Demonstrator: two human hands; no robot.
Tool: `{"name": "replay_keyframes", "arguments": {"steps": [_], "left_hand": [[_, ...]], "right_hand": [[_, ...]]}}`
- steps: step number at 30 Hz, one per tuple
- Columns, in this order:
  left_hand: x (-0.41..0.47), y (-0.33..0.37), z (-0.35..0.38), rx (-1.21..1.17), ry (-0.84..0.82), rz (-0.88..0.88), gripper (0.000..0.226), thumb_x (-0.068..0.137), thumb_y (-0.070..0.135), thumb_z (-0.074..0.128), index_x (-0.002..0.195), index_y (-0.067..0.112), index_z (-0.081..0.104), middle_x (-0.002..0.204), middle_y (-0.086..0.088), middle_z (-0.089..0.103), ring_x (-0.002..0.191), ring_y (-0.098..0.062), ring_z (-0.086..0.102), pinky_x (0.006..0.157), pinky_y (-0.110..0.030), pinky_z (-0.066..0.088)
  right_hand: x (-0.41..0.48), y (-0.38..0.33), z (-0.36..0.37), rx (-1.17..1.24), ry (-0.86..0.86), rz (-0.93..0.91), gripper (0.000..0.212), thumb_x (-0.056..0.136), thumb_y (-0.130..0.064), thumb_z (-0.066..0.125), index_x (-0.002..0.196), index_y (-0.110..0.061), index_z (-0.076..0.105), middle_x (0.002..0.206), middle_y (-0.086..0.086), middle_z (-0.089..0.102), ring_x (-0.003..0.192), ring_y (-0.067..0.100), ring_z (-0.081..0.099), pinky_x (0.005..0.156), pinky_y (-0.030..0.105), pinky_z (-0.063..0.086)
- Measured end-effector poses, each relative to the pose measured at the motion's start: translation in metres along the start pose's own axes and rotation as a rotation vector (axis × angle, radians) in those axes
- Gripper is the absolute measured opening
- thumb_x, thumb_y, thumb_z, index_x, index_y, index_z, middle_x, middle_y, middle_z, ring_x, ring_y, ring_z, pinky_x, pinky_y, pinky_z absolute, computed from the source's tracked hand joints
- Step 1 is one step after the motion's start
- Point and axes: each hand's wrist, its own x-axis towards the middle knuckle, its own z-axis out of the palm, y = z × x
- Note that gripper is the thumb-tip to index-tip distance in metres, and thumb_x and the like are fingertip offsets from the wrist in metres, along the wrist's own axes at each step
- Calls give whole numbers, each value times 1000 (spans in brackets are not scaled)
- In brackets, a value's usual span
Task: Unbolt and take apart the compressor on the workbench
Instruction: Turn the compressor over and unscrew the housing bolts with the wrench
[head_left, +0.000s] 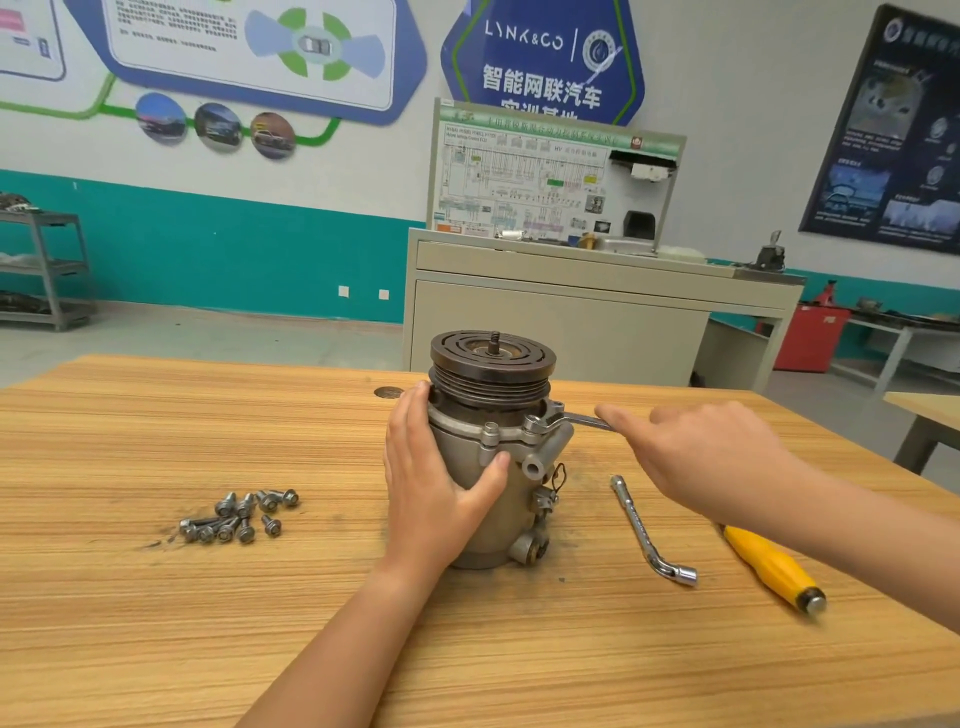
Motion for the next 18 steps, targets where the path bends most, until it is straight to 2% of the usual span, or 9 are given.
{"name": "replay_keyframes", "arguments": {"steps": [2, 4, 6, 8, 10, 12, 14, 15, 18], "left_hand": [[0, 0, 0, -10, -2, 5, 82, 69, 57, 55, 135, 39, 10, 145, -7, 28, 138, -19, 25, 112, -47, 28], [-1, -1, 0, -22, -2, 4, 82, 69, 57, 56, 134, 45, 9, 146, -6, 28, 138, -18, 25, 113, -46, 28], [-1, -3, 1, -27, 3, 15, 83, 69, 57, 57, 134, 47, 8, 145, -5, 28, 137, -17, 25, 113, -44, 28], [0, -4, 1, -22, 10, 33, 83, 69, 56, 57, 135, 45, 9, 144, -6, 30, 136, -17, 27, 112, -44, 29], [1, -6, 2, -15, 10, 37, 84, 68, 56, 58, 136, 45, 9, 144, -7, 30, 136, -18, 27, 112, -44, 29], [1, -8, 2, -13, 7, 37, 83, 68, 56, 58, 135, 45, 11, 142, -5, 31, 135, -18, 28, 112, -42, 29], [2, -9, 2, -14, 16, 44, 82, 67, 56, 59, 135, 41, 15, 138, 2, 31, 132, -14, 29, 110, -39, 30], [2, -10, 2, -11, 24, 50, 82, 67, 56, 59, 135, 38, 17, 135, 4, 30, 130, -12, 29, 109, -37, 30], [3, -13, 2, 4, 36, 58, 84, 66, 55, 60, 136, 29, 20, 132, 5, 31, 127, -12, 31, 107, -35, 30]], "right_hand": [[12, 1, 10, -3, 62, -81, 50, 85, -11, 63, 131, -17, 45, 75, -2, 58, 58, 15, 55, 55, 25, 47], [25, 6, 26, 42, 312, -97, 44, 60, 6, 80, 101, -5, 67, 71, 7, 67, 61, 23, 65, 69, 37, 55], [39, 7, 35, 74, 450, -62, 36, 56, 13, 78, 87, -2, 70, 69, 10, 68, 62, 26, 66, 74, 45, 55], [52, 2, 38, 94, 487, -63, 32, 58, 15, 75, 84, -3, 70, 70, 11, 68, 63, 26, 66, 75, 46, 55], [59, -1, 39, 130, 476, -79, 29, 59, 15, 74, 82, -2, 70, 68, 10, 68, 60, 27, 65, 73, 45, 56], [57, 1, 36, 200, 462, -90, 21, 66, 12, 72, 82, -2, 69, 64, 10, 65, 54, 28, 62, 60, 41, 56], [44, 6, 29, 347, 472, -103, 8, 77, 4, 64, 83, 0, 67, 61, 9, 60, 47, 27, 56, 41, 36, 49], [36, 7, 24, 442, 460, -99, 8, 82, -1, 58, 86, 1, 65, 60, 7, 58, 45, 25, 53, 37, 35, 45], [9, 8, 9, 649, 447, 20, 19, 90, -5, 47, 106, -1, 58, 48, -11, 39, 36, 16, 39, 33, 27, 29]]}}
